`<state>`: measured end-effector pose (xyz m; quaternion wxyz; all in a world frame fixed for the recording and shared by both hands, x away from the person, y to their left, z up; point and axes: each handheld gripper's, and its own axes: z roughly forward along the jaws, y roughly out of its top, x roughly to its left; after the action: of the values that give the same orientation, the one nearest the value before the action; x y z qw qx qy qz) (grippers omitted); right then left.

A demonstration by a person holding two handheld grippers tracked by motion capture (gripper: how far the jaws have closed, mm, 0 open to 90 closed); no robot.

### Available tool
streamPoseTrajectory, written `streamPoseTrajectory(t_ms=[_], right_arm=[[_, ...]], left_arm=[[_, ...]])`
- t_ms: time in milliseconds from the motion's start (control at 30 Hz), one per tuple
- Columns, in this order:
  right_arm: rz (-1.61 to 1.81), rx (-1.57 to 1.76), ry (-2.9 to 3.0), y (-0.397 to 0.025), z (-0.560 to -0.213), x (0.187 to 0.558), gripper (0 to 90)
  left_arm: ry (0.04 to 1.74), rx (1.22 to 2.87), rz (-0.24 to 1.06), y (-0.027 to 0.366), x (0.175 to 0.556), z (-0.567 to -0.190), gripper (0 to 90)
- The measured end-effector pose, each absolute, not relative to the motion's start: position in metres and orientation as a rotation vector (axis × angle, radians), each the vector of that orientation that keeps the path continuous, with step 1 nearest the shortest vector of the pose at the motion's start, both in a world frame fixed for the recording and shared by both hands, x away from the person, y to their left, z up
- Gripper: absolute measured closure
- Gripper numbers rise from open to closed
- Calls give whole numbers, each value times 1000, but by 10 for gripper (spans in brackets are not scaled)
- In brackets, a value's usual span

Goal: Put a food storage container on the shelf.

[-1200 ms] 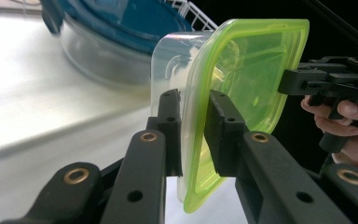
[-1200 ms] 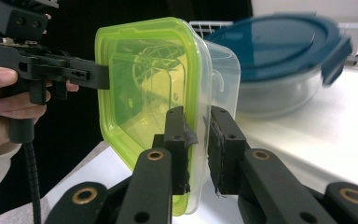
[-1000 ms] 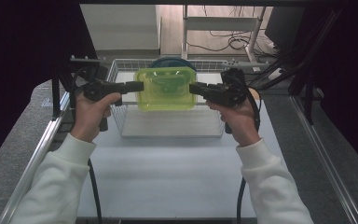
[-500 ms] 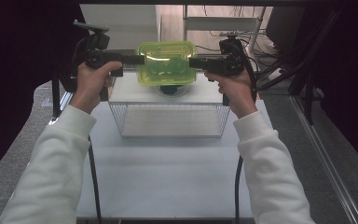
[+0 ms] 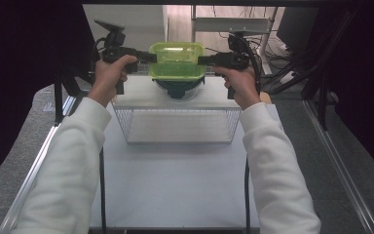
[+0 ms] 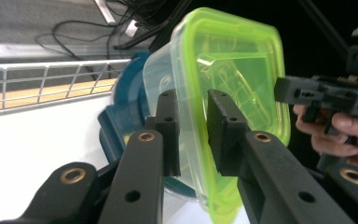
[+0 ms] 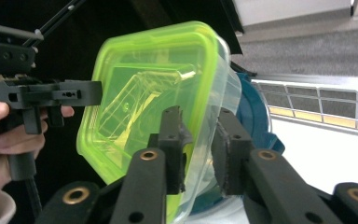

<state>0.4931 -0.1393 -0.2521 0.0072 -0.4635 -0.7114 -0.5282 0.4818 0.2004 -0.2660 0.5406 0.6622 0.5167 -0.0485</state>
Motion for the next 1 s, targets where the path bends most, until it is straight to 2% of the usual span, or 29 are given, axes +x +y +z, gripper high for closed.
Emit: streamPoseTrajectory(t_ms=[133,333,433,600,700,800,1000], right_arm=[[-1628,-1514,-2101,-139,-260,506,704],[-1636,-1544,-2026,-139,-267,510,656],[-1646,-1573,-2046,-138,-267,509,567],[-1682,-1611,-2078,-136,-265,506,320],[-1741,-1611,-2125,-139,-259,499,249],[-1792,-1565,-2203,-145,-252,486,229],[-1856,-1387,-2301,-161,-248,450,205]], left_arm=[[1253,1517,-172,203,493,-275,737],[1260,1495,-168,204,497,-281,685],[1268,1490,-151,203,496,-282,615],[1276,1506,-38,201,492,-279,371],[1242,1502,19,203,481,-273,293],[1197,1509,72,208,463,-265,247],[1123,1544,184,218,410,-264,218]])
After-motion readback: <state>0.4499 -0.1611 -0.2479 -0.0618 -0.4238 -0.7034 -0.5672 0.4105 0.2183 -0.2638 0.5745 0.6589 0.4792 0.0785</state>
